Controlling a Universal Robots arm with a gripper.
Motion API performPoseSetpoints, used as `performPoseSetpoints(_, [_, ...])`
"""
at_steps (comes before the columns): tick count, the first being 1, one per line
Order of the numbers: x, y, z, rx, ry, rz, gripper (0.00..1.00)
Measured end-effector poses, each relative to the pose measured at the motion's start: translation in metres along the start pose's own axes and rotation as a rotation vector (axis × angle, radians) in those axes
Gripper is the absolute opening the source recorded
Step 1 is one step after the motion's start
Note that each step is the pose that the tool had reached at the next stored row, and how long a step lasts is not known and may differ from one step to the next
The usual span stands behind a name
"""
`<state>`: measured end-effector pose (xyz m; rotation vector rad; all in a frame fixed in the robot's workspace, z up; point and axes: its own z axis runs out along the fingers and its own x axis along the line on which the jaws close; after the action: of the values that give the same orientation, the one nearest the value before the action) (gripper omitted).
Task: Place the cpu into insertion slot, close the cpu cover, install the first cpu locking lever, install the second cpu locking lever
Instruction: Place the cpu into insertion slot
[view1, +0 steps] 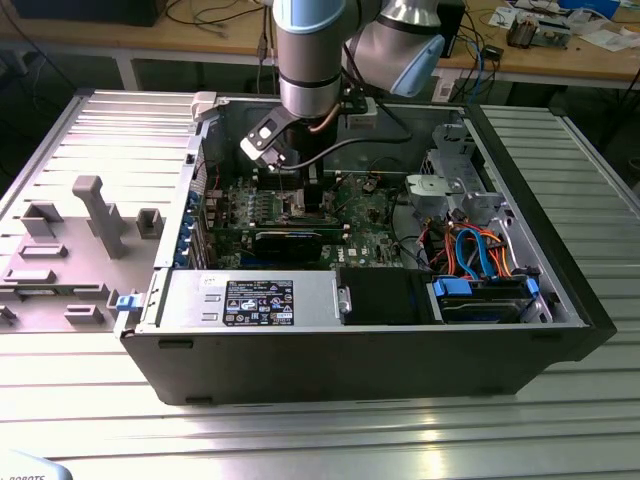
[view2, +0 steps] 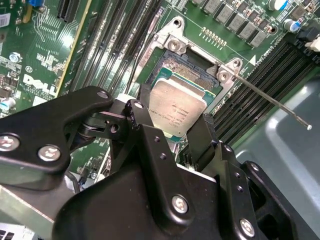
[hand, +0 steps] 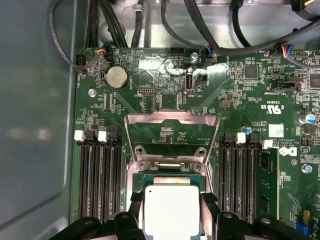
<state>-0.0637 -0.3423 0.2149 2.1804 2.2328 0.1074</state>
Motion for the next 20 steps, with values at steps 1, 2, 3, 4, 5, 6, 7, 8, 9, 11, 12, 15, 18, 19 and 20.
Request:
performPoseSetpoints(1, [-0.0001,-0.0006,0.0011,0.0001,-0.0002,0.002,0.54])
performPoseSetpoints(2, [-0.0001,-0.0008,0.0019,0.0,-0.0002,0.002,0.54])
performPoseSetpoints(3, [-0.0005,-0.0009,0.0034,0.0,-0.0002,0.003,0.54])
performPoseSetpoints(4, [-0.0015,-0.0014,0.0066,0.0,-0.0001,0.003,0.54])
performPoseSetpoints(5, [-0.0017,-0.0015,0.0079,0.0,-0.0003,0.003,0.54])
performPoseSetpoints(6, [-0.0018,-0.0017,0.0094,0.0,-0.0002,0.003,0.54])
performPoseSetpoints(7, [-0.0019,-0.0019,0.0106,0.0,-0.0002,0.003,0.54])
performPoseSetpoints(8, [-0.0019,-0.0022,0.0114,-0.0001,-0.0003,0.003,0.54])
performPoseSetpoints(9, [-0.0019,-0.0033,0.0118,0.0,-0.0004,0.003,0.54])
performPoseSetpoints(11, [-0.0019,-0.0041,0.0128,-0.0001,-0.0002,0.003,0.54])
performPoseSetpoints(12, [-0.0019,-0.0041,0.0133,0.0,-0.0002,0.004,0.54])
performPoseSetpoints(15, [-0.0021,-0.0043,0.0153,0.0004,-0.0012,0.007,0.54])
performPoseSetpoints(18, [-0.0017,-0.0045,0.0175,0.0018,-0.0006,0.008,0.54])
performPoseSetpoints(19, [-0.0016,-0.0044,0.0176,0.0015,-0.0002,0.008,0.54])
performPoseSetpoints(20, [-0.0016,-0.0044,0.0176,0.0017,-0.0003,0.008,0.54])
